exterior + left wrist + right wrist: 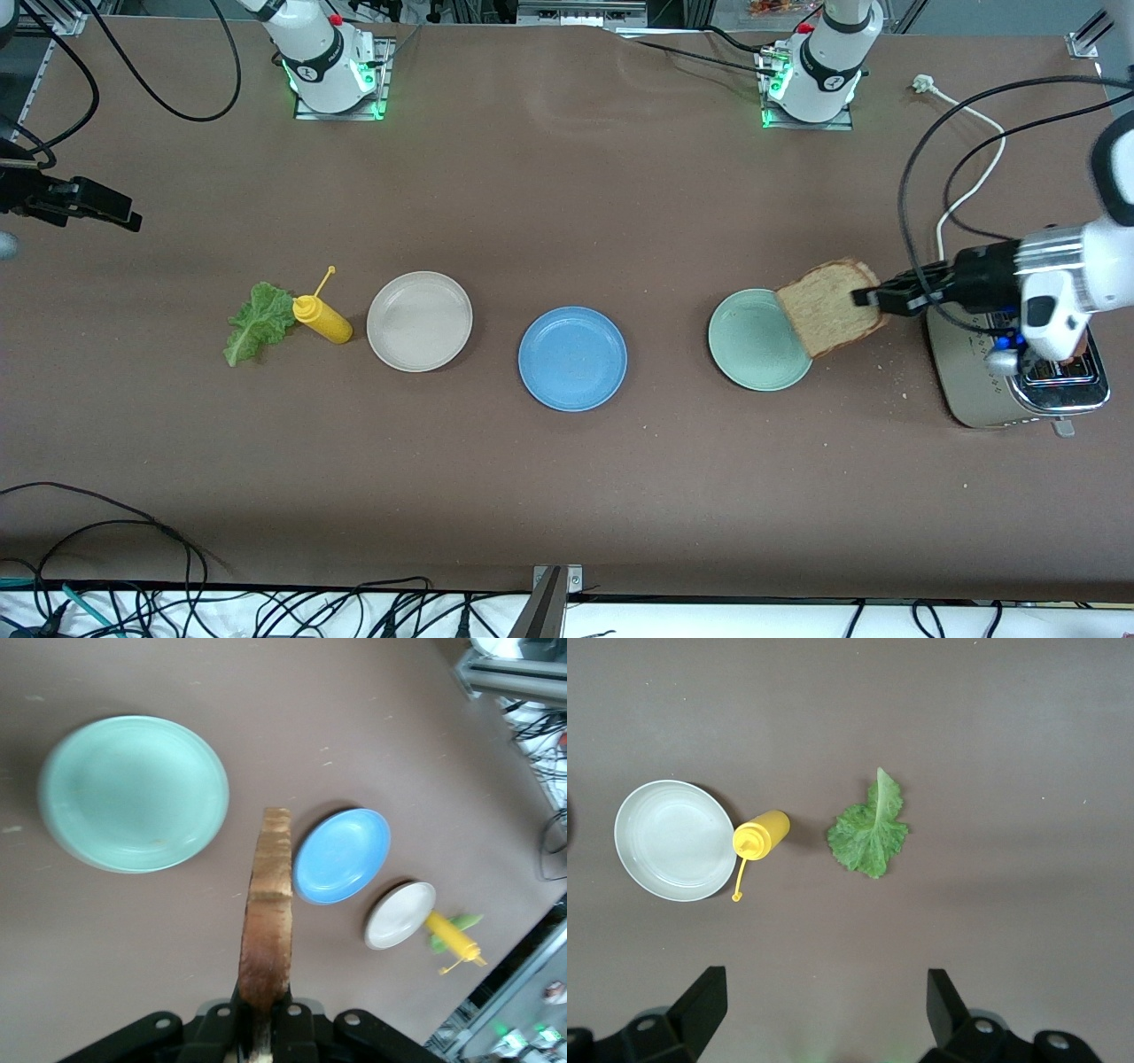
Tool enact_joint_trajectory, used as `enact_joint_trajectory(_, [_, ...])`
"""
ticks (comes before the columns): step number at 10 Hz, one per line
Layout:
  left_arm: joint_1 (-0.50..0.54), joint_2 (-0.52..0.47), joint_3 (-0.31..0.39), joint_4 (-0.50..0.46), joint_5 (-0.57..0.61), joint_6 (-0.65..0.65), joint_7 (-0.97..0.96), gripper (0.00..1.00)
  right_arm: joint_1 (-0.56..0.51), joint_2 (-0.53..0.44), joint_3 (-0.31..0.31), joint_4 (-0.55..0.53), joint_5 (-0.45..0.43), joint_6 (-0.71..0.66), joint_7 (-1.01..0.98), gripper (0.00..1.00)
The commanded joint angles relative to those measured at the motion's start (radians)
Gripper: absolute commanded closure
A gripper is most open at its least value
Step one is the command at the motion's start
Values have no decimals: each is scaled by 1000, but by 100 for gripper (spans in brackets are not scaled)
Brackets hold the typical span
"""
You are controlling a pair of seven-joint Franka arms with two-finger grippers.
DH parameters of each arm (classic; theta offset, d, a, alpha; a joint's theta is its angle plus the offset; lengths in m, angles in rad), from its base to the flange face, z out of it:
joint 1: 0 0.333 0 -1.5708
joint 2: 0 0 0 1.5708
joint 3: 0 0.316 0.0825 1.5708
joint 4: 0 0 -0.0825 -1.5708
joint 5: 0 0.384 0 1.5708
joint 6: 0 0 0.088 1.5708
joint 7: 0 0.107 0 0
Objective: Make sandwich in blue plate with both arms
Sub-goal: 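Carry the bread onto the blue plate while the right gripper reaches lettuce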
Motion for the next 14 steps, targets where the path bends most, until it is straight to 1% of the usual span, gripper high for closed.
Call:
enact_joint_trajectory(1, [9,-63,-154,-226,-125,362,-9,100,-25,0,5,-9,-8,-1,-6,0])
enact_joint_trajectory(3, [7,-63,-245,-312,-213,597,-14,100,-35,18,-7,-9,-7,-3,-7,0])
enact_joint_trajectory(4, [6,-52,-304,-349,-237,726,-14,100,-41,32,-15,-9,-7,-3,-7,0])
enact_joint_trajectory(5, [-6,-36,-361,-389,-269,886,-16,100,-50,56,-35,-9,-7,-3,-10,0])
enact_joint_trajectory(6, [-45,-7,-401,-415,-316,1046,-16,100,-56,75,-52,-9,-4,-1,-15,0])
enact_joint_trajectory(7, [-121,41,-409,-413,-358,1198,-14,100,-61,91,-53,-9,-5,7,-15,0])
enact_joint_trajectory(8, [-187,85,-408,-405,-373,1316,-13,100,-61,102,-52,-9,-5,14,-15,0])
enact_joint_trajectory(9, [-235,122,-408,-387,-373,1392,-14,100,-62,121,-53,-9,-2,33,-14,0])
enact_joint_trajectory(11, [-292,197,-406,-333,-372,1417,-17,100,-59,159,-52,-15,-2,57,3,0])
enact_joint_trajectory(12, [-307,227,-406,-311,-370,1420,-17,100,-59,179,-52,-41,1,98,3,0])
enact_joint_trajectory(14, [-327,277,-405,-281,-366,1420,-14,100,-56,184,-52,-128,1,198,6,0])
